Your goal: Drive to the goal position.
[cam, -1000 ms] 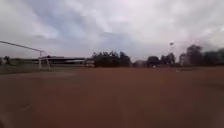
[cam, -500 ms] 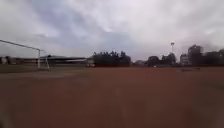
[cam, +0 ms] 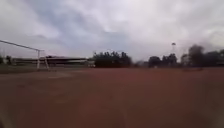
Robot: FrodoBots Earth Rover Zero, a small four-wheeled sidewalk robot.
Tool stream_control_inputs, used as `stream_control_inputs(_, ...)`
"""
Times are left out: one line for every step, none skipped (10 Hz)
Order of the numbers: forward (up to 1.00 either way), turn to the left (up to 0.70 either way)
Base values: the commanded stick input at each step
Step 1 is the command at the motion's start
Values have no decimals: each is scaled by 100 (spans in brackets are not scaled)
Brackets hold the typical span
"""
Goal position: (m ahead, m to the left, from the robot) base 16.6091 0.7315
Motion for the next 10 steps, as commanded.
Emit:
stream_control_inputs(70, 0)
stream_control_inputs(70, 0)
stream_control_inputs(70, 0)
stream_control_inputs(70, 0)
stream_control_inputs(70, 0)
stream_control_inputs(70, 0)
stream_control_inputs(70, 0)
stream_control_inputs(70, 0)
stream_control_inputs(70, 0)
stream_control_inputs(70, 0)
